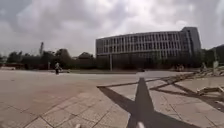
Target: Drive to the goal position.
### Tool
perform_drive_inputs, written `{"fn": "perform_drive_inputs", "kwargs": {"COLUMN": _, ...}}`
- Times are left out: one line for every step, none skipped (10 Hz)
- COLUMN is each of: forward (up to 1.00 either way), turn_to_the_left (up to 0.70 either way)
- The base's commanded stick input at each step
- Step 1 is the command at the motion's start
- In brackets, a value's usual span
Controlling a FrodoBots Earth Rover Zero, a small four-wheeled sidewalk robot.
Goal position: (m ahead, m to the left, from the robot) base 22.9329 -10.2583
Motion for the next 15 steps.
{"fn": "perform_drive_inputs", "kwargs": {"forward": 0.60, "turn_to_the_left": -0.13}}
{"fn": "perform_drive_inputs", "kwargs": {"forward": 0.60, "turn_to_the_left": -0.13}}
{"fn": "perform_drive_inputs", "kwargs": {"forward": 0.60, "turn_to_the_left": -0.13}}
{"fn": "perform_drive_inputs", "kwargs": {"forward": 0.60, "turn_to_the_left": -0.13}}
{"fn": "perform_drive_inputs", "kwargs": {"forward": 0.60, "turn_to_the_left": -0.13}}
{"fn": "perform_drive_inputs", "kwargs": {"forward": 0.60, "turn_to_the_left": -0.13}}
{"fn": "perform_drive_inputs", "kwargs": {"forward": 0.60, "turn_to_the_left": -0.13}}
{"fn": "perform_drive_inputs", "kwargs": {"forward": 0.60, "turn_to_the_left": -0.10}}
{"fn": "perform_drive_inputs", "kwargs": {"forward": 0.60, "turn_to_the_left": -0.03}}
{"fn": "perform_drive_inputs", "kwargs": {"forward": 0.60, "turn_to_the_left": 0.00}}
{"fn": "perform_drive_inputs", "kwargs": {"forward": 0.60, "turn_to_the_left": 0.00}}
{"fn": "perform_drive_inputs", "kwargs": {"forward": 0.60, "turn_to_the_left": 0.00}}
{"fn": "perform_drive_inputs", "kwargs": {"forward": 0.60, "turn_to_the_left": 0.00}}
{"fn": "perform_drive_inputs", "kwargs": {"forward": 0.60, "turn_to_the_left": 0.00}}
{"fn": "perform_drive_inputs", "kwargs": {"forward": 0.60, "turn_to_the_left": 0.00}}
